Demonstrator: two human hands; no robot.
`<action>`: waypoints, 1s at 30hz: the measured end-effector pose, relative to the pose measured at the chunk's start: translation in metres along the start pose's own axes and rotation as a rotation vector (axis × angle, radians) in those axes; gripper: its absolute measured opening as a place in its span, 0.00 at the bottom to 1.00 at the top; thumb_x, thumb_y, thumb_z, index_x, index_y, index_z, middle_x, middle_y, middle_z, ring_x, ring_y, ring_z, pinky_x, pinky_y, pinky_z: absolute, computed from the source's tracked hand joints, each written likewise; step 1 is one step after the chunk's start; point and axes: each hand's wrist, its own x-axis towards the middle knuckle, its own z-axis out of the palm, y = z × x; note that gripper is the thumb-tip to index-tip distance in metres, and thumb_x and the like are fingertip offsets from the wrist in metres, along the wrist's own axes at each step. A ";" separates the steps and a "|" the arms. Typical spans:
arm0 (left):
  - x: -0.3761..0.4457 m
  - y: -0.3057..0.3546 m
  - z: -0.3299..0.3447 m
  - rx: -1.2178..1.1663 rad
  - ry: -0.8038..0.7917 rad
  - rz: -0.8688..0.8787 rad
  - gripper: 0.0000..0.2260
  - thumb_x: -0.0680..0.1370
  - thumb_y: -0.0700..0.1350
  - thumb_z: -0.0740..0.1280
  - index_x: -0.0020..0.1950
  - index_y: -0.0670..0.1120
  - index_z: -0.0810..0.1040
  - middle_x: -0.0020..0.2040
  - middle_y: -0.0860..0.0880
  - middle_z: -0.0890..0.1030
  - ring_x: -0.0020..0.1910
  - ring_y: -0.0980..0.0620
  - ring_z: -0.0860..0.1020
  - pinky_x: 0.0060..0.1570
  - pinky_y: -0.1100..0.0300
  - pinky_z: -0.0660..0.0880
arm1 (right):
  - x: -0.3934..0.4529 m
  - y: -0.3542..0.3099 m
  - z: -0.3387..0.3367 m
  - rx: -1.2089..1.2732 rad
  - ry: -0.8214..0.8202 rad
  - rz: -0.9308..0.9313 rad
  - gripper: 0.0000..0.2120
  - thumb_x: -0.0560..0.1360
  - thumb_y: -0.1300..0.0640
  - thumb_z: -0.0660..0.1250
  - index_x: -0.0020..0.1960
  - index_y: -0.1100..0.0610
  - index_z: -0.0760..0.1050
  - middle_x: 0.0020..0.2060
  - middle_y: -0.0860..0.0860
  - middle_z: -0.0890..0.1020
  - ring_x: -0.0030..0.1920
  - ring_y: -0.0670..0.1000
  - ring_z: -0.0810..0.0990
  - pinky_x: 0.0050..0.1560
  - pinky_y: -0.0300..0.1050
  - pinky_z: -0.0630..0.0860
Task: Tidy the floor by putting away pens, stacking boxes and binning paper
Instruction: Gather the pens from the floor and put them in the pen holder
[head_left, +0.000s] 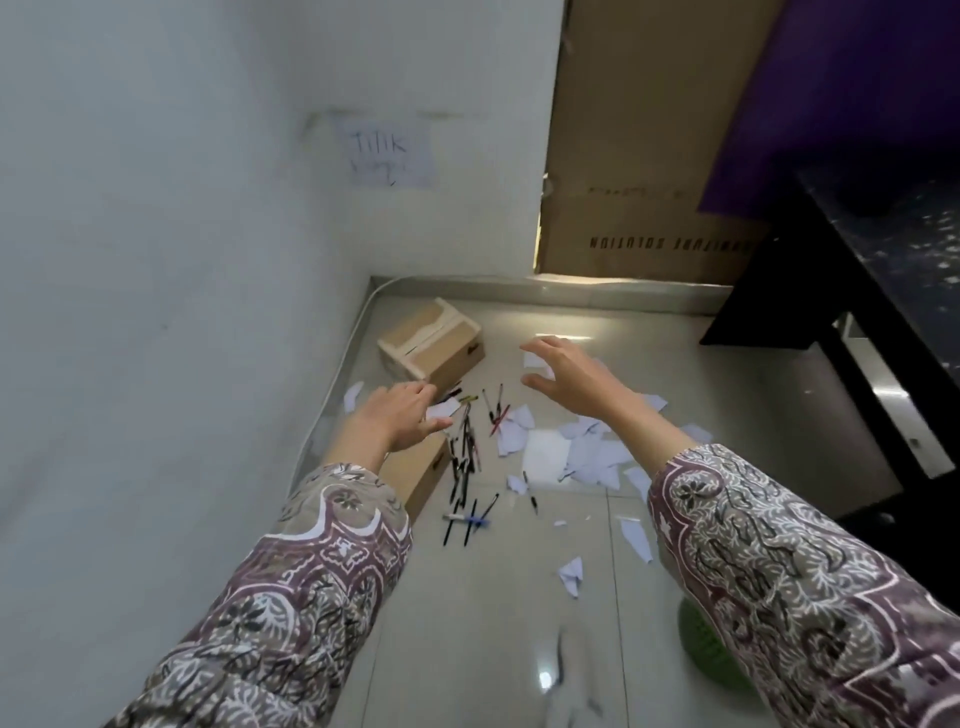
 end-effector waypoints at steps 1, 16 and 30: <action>0.000 -0.006 0.008 -0.011 -0.015 -0.013 0.27 0.80 0.59 0.53 0.72 0.43 0.62 0.73 0.45 0.65 0.71 0.46 0.65 0.69 0.47 0.63 | 0.005 -0.001 0.011 -0.001 -0.022 -0.007 0.24 0.78 0.51 0.61 0.72 0.55 0.62 0.71 0.54 0.66 0.70 0.54 0.66 0.66 0.50 0.66; 0.120 -0.024 0.134 -0.160 -0.098 -0.107 0.22 0.80 0.54 0.56 0.69 0.43 0.64 0.68 0.45 0.70 0.65 0.47 0.70 0.62 0.53 0.66 | 0.105 0.089 0.146 -0.032 -0.264 -0.070 0.20 0.78 0.54 0.62 0.69 0.56 0.67 0.68 0.54 0.71 0.69 0.53 0.67 0.63 0.47 0.68; 0.297 -0.042 0.398 -0.129 -0.156 -0.040 0.21 0.79 0.49 0.59 0.70 0.44 0.63 0.68 0.45 0.70 0.65 0.46 0.69 0.63 0.52 0.67 | 0.191 0.263 0.404 -0.104 -0.434 -0.046 0.20 0.78 0.55 0.62 0.69 0.56 0.68 0.68 0.53 0.70 0.66 0.53 0.69 0.58 0.47 0.69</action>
